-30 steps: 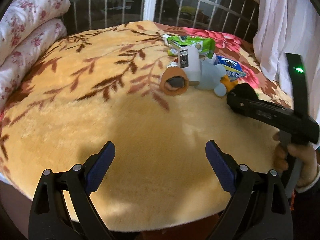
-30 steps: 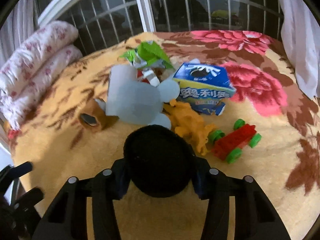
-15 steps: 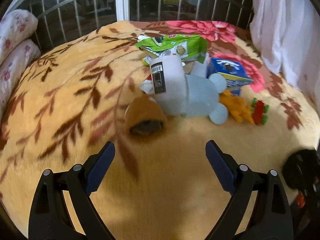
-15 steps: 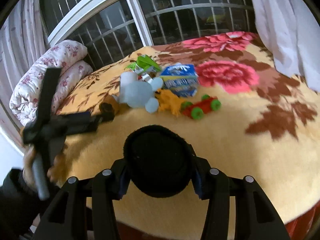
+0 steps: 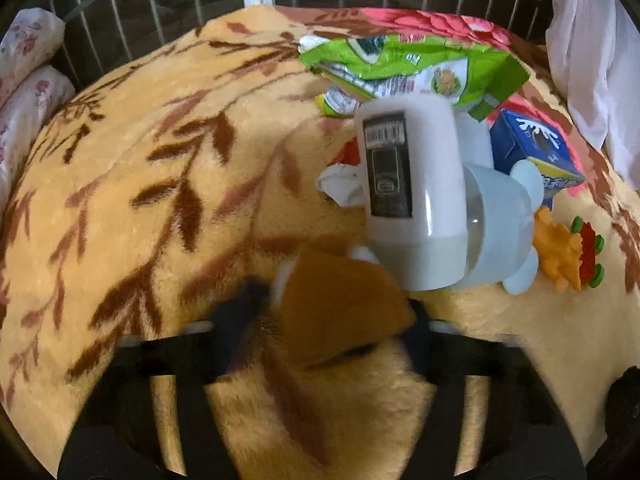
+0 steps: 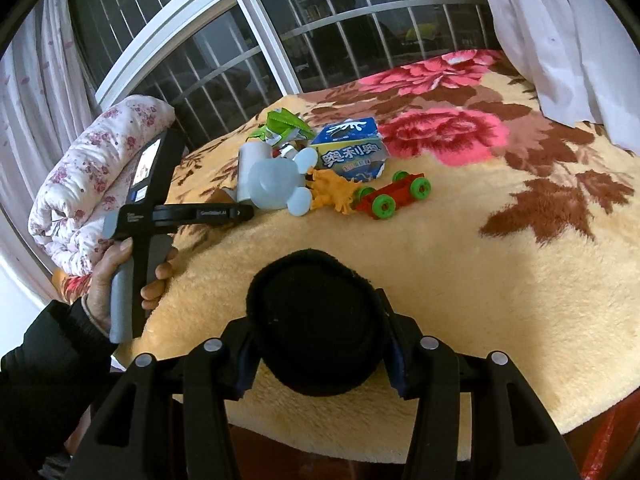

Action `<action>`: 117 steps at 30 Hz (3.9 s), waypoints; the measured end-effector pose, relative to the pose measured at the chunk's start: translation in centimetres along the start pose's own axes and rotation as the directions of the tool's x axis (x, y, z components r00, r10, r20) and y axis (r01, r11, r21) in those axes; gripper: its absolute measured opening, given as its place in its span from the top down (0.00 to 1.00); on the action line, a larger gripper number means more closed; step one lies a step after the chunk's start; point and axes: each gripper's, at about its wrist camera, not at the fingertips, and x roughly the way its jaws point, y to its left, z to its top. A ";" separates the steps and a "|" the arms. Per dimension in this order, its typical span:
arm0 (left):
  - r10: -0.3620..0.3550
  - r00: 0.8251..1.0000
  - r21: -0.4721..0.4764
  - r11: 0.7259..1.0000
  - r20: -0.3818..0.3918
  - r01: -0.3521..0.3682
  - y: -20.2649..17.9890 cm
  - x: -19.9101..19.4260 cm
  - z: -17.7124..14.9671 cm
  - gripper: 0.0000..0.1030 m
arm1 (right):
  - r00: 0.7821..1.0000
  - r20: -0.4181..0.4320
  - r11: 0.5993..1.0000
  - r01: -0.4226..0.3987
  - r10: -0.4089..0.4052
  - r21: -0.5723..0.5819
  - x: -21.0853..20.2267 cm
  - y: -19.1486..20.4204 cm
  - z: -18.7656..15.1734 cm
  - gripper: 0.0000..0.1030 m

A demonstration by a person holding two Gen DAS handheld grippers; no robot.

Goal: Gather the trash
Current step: 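Grasp the brown cloth with the left gripper while the right gripper grasps a black item, then carry both items to the orange bucket and open both grippers, then grasp the green snack wrapper with the left gripper while the right gripper grasps white tissue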

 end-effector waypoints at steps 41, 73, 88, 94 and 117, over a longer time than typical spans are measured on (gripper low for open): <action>-0.076 0.996 0.027 0.997 0.051 0.074 -3.6 -15.1 -25.6 0.74 | 0.988 -0.147 0.977 -0.077 0.048 -0.197 -5.8 9.1 -10.8 0.51; -0.062 0.948 0.084 0.992 -0.312 0.093 -3.2 -3.4 -31.4 0.51 | 0.857 -0.515 0.981 -0.079 -0.025 -0.178 6.4 6.2 -18.6 0.33; -0.123 0.965 0.065 0.988 -0.231 0.141 -3.0 -6.3 -28.8 0.30 | 0.924 -0.381 0.991 -0.052 0.002 -0.120 1.0 4.9 -15.1 0.30; -0.127 0.988 0.125 0.983 -0.092 0.138 -3.1 -11.8 -25.5 0.29 | 0.963 -0.264 0.991 -0.088 0.059 -0.098 -1.8 4.6 -11.1 0.30; 0.013 0.990 0.509 0.857 0.140 -0.083 -6.7 -4.7 6.8 0.15 | 0.980 -0.175 0.995 -0.085 0.094 0.062 -0.3 -0.3 -8.0 0.29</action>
